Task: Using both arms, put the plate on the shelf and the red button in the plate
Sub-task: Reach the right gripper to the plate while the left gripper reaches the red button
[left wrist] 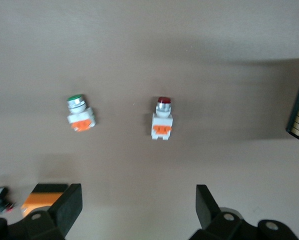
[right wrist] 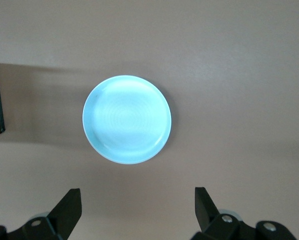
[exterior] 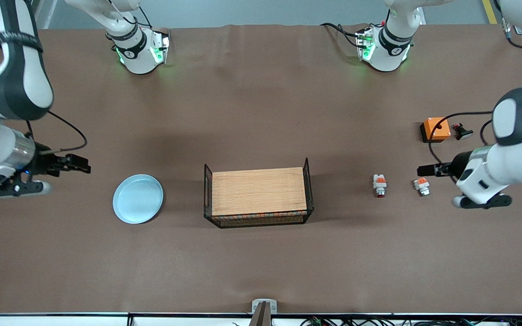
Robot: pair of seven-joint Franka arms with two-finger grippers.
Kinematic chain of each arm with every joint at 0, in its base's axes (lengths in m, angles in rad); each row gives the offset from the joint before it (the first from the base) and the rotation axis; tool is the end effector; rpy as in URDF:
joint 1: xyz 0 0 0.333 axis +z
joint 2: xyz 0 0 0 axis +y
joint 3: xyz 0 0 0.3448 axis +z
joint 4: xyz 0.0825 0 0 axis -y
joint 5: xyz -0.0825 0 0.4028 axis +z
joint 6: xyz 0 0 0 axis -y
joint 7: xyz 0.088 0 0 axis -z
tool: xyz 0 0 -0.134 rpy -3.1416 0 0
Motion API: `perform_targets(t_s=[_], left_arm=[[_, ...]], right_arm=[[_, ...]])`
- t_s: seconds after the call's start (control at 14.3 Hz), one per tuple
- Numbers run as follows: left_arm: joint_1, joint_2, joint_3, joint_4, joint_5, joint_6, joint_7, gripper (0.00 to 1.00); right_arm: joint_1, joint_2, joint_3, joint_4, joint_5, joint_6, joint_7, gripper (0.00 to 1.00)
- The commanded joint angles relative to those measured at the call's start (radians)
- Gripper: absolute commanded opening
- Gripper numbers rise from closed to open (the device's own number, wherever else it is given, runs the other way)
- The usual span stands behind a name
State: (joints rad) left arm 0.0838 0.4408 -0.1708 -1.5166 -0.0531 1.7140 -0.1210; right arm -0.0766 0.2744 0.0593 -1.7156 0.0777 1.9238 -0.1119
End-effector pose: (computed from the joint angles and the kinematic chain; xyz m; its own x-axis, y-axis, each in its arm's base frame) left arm 0.6769 -0.0506 0.3872 0.9677 0.0418 -0.2486 0.0666 -0.9935 0.0922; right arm 0.6534 -0.0067 0.4151 0.9962 0.0662 -0.0569 0.0606 -0.9937 -0.0939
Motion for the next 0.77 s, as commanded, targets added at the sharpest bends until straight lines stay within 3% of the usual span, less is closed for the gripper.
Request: perform_targets(t_s=[0.0,0.35,0.7], left_arm=[[-0.016,0.0,-0.001,-0.115,-0.011,0.144,-0.037,1.0],[-0.062,-0.01,-0.001,-0.336,-0.01,0.467,-0.095,1.0],[-0.088,-0.007,-0.001,-0.444,-0.007,0.623,-0.097,1.0]], right_arm=[[0.008,0.069,-0.001,0.014,0.02,0.05,0.015,1.0],[0.003,0.149,-0.001,0.014,0.019,0.118,0.181,1.0],[-0.002,0.259,-0.003,0.021,0.01,0.216,0.228,1.0]])
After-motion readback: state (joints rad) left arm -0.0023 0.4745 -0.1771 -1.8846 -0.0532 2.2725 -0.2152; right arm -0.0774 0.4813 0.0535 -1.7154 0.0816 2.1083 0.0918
